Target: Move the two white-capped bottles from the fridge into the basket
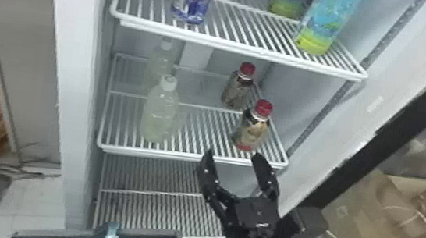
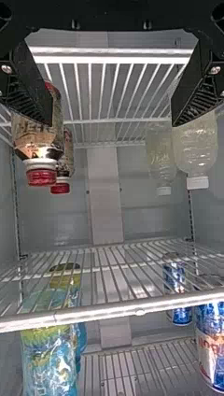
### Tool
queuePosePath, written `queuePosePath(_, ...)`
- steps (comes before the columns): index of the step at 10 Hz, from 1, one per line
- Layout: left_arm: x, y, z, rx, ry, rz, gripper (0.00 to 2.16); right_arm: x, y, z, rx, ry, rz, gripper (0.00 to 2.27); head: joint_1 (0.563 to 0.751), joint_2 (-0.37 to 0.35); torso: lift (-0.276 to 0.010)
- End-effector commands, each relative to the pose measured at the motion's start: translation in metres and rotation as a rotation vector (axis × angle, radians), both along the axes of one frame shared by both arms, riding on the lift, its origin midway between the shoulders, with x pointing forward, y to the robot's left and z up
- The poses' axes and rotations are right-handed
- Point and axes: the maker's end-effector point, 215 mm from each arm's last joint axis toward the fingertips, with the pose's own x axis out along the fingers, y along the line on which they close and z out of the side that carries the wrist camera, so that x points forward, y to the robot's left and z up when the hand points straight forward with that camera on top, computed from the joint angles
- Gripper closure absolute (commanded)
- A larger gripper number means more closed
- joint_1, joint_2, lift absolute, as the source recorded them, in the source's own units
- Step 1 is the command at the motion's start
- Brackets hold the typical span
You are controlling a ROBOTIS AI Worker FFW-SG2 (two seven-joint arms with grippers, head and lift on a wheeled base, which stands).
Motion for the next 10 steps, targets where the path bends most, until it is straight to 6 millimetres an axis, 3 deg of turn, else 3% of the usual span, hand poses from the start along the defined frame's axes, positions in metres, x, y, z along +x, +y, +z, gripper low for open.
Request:
queuePosePath(1, 0.000, 0.000, 0.000, 0.002, 0.000, 0.000, 1.17, 0.002, 0.011, 0.000, 0.009, 0.011, 0.024, 0.10, 0.695, -0.331, -0.260)
queuePosePath(5, 0.002, 0.001, -0.002, 0.009, -0.003, 0.002, 1.17, 0.017, 0.051, -0.006, 0.013, 0.065, 0.124, 0.09, 0.695, -0.270, -0.260)
queuePosePath(10, 0.002, 0.002, -0.002, 0.009, -0.001, 0.005, 1.17, 0.048, 0.082, -0.015, -0.013, 0.096, 0.201, 0.09, 0.695, -0.201, -0.260)
